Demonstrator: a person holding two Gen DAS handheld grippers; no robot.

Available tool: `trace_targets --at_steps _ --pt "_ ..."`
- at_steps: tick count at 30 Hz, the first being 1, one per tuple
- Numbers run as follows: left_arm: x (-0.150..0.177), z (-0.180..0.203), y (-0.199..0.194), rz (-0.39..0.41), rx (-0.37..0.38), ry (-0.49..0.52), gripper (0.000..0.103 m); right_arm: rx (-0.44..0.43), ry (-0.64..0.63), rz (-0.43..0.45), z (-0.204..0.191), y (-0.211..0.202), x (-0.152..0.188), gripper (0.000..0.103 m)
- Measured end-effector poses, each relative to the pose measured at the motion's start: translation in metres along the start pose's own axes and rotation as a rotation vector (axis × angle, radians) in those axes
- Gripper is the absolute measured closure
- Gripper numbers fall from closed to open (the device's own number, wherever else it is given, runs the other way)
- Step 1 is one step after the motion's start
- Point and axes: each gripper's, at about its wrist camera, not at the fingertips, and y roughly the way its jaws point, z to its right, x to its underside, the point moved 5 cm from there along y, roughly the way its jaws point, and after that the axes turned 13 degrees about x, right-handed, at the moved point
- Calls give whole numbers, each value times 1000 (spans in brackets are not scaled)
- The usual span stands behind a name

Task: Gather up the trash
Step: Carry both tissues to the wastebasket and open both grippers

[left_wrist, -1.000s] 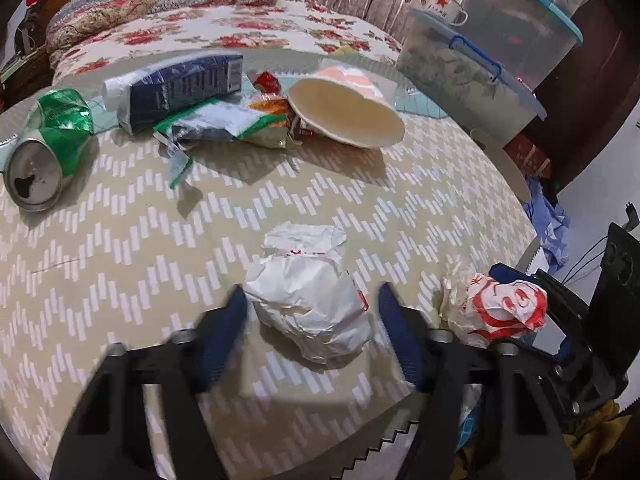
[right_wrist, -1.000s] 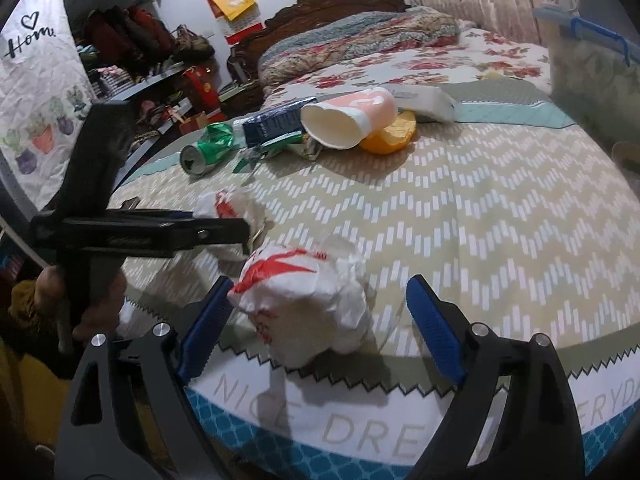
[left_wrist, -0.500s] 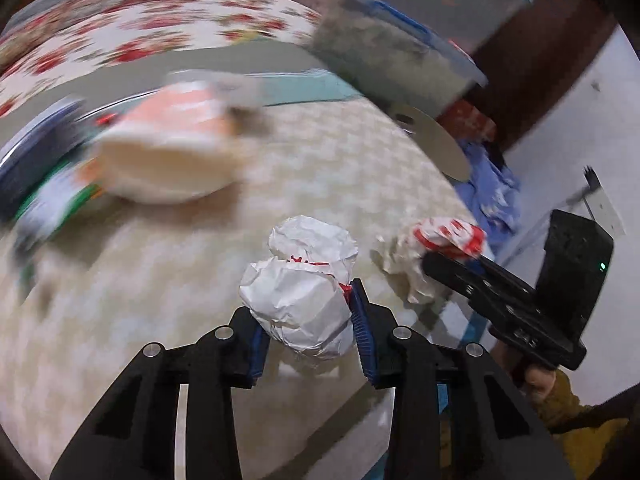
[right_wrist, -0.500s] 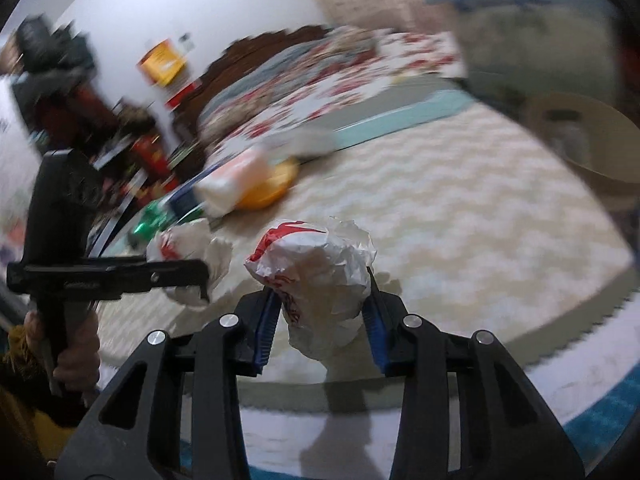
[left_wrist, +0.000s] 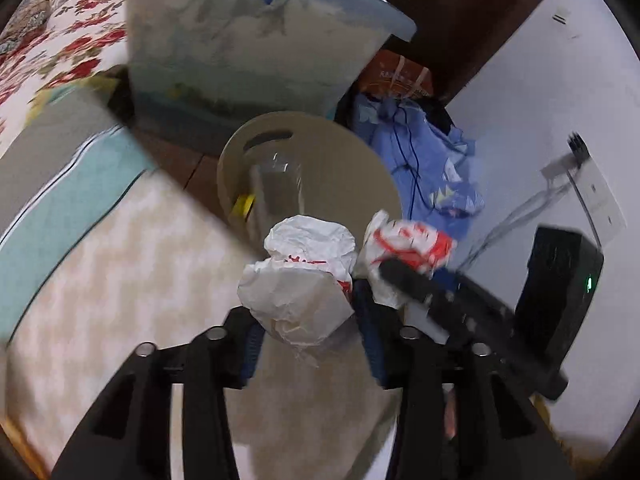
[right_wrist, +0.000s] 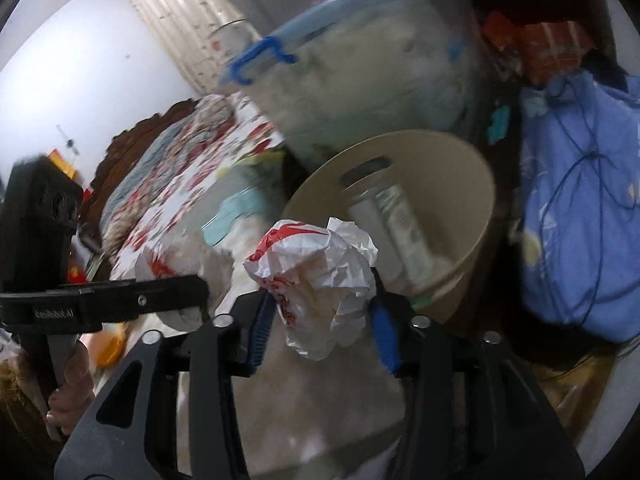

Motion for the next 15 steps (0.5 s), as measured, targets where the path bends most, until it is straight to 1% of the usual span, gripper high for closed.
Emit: trace_targets --at_steps 1,2,4,7,9,11,13,14,15 --pt "-13 -1 11 10 -8 -8 29 16 4 -2 5 7 -6 39" --pt "-21 -3 18 28 -32 -12 23 39 16 3 10 13 -11 37" --pt "-27 -6 23 42 -49 -22 23 58 50 17 17 18 -19 37" --pt "-21 -11 18 50 -42 -44 23 51 87 53 28 11 -23 35" --pt "-10 -11 3 65 -53 -30 23 48 104 78 31 3 -21 35" --pt "8 -9 -19 83 -62 -10 23 30 118 79 26 -5 -18 35" --pt "23 -5 -34 89 -74 6 23 -8 107 76 12 -13 -12 35" --pt "39 -3 -49 98 -77 16 23 -20 97 76 6 -15 -10 35" --pt "48 -2 -58 103 -79 22 23 -43 81 70 -5 -17 -6 35"
